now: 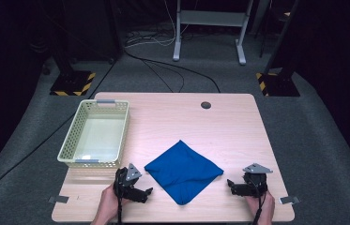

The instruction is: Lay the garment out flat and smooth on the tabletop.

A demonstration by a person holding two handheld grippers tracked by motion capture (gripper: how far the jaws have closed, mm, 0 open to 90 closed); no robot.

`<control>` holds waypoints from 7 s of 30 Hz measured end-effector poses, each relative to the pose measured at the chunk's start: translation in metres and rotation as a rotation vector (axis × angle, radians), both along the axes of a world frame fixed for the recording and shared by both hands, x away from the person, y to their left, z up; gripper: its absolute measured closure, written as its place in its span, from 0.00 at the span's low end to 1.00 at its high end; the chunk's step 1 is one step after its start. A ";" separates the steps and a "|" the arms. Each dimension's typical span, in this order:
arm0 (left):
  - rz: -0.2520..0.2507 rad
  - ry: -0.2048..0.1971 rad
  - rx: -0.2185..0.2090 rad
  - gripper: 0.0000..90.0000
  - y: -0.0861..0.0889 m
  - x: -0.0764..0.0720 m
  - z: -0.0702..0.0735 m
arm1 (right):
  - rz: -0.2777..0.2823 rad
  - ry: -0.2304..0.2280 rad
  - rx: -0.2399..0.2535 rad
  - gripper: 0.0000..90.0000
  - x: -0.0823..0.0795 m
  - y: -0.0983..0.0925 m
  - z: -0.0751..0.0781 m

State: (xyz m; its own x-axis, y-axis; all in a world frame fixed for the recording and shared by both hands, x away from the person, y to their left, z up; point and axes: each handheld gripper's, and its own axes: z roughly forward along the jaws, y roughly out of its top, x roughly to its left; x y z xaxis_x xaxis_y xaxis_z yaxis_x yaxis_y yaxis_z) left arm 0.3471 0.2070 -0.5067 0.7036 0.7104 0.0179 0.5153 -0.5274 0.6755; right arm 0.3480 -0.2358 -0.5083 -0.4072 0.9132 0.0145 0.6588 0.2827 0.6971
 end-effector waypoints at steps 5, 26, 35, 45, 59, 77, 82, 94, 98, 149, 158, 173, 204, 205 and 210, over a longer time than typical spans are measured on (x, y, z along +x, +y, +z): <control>-0.039 -0.050 -0.022 0.05 -0.003 0.000 0.002 | -0.007 -0.016 0.075 0.03 -0.002 -0.004 0.004; -0.078 -0.037 -0.042 0.06 -0.022 0.020 -0.003 | 0.314 -0.057 0.036 0.06 0.020 0.120 0.047; -0.086 -0.037 -0.039 0.04 -0.027 0.020 -0.004 | 0.434 0.026 -0.056 0.10 0.035 0.181 0.025; -0.126 -0.030 -0.040 0.03 -0.043 0.020 -0.003 | 0.417 0.043 -0.086 0.18 0.035 0.173 0.012; -0.148 -0.038 -0.039 0.03 -0.046 0.018 -0.003 | 0.430 0.038 -0.061 0.18 0.025 0.168 0.024; -0.144 -0.040 -0.041 0.05 -0.046 0.018 -0.003 | 0.555 0.033 -0.128 0.69 0.011 0.204 0.020; -0.133 -0.045 -0.049 0.06 -0.045 0.018 -0.003 | 0.553 0.025 -0.113 0.84 0.010 0.203 0.022; -0.126 -0.040 -0.048 0.08 -0.045 0.018 -0.003 | 0.525 0.000 -0.015 0.91 0.013 0.192 0.032; -0.120 -0.038 -0.049 0.08 -0.044 0.019 -0.003 | 0.505 -0.019 0.018 0.91 0.014 0.185 0.036; -0.115 -0.012 -0.065 0.11 -0.043 0.021 -0.003 | 0.322 -0.158 0.178 0.93 0.043 0.115 0.092; -0.116 -0.012 -0.065 0.11 -0.043 0.021 -0.003 | 0.304 -0.167 0.179 0.93 0.048 0.106 0.096; -0.115 -0.012 -0.066 0.11 -0.043 0.022 -0.003 | 0.267 -0.186 0.179 0.93 0.061 0.093 0.104; -0.113 -0.014 -0.070 0.12 -0.043 0.022 -0.003 | 0.213 -0.223 0.130 0.93 0.078 0.072 0.124; -0.113 -0.014 -0.070 0.12 -0.043 0.022 -0.003 | 0.210 -0.223 0.128 0.93 0.079 0.072 0.124; -0.113 -0.015 -0.070 0.13 -0.043 0.022 -0.003 | 0.193 -0.215 0.132 0.93 0.087 0.067 0.123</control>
